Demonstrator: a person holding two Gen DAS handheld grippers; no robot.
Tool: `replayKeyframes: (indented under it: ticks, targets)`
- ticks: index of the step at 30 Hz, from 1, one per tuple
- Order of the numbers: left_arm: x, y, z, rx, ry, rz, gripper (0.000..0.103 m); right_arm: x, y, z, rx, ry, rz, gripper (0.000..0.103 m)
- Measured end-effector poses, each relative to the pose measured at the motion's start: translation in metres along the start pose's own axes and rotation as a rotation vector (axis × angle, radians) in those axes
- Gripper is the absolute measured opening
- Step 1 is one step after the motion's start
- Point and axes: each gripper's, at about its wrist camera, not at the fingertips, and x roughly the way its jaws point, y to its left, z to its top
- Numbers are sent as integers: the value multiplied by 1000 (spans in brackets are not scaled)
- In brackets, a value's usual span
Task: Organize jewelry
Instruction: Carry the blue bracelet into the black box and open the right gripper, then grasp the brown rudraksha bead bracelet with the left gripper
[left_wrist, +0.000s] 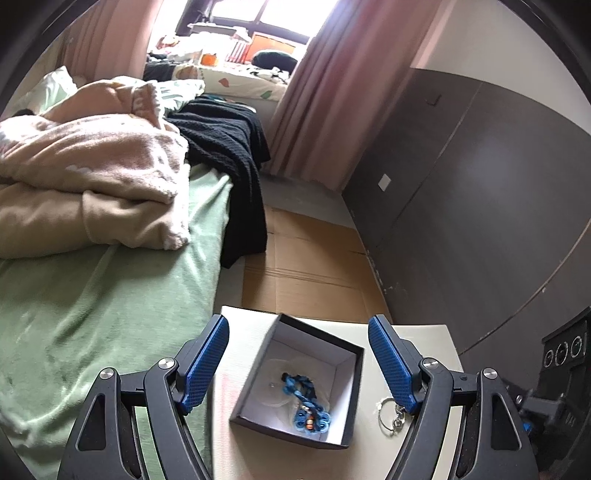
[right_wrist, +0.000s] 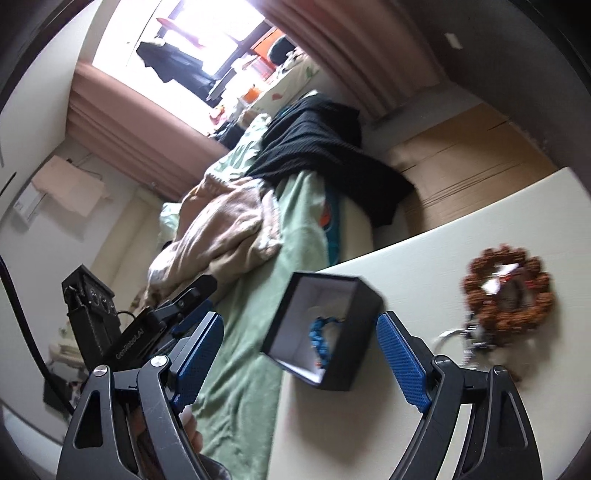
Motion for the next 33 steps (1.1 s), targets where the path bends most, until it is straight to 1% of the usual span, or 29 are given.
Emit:
replayKeyframes:
  ticks: [4,7,10,13,16,20,23,28,30,33]
  targets:
    - [4,-16,-5,41,10,-12,78,-23,-16,3,28,-35,-52,86]
    - [9,-29,-10,80,19,-14,78,-39,-28,5,50,-53,-111,86]
    - [13,-40,-16,108,27,-30,78,-51,-41,5,78,-59,-147,86]
    - [18,-51,-21,139,43,-44,77,-59,-53,4,102,-53,-201,86]
    - [23,-63,-28,168,59,-53,77,-66,-61,3,111,-57,-231,86]
    - [32,-80,-35,186,87,-94,69,-76,-77,3,155,-55,-257,86]
    - [38,-94,-40,200,102,-111,66,-80,-93,3,216,-52,-284,86]
    - [56,-115,-43,197,140,-151,54,-88,-111,4,285,-55,-318,86]
    - [66,-124,-44,189,169,-163,44,-90,-115,4,296,-53,-332,86]
    - [80,-134,-48,187,206,-163,40,-92,-118,6,300,-47,-347,86]
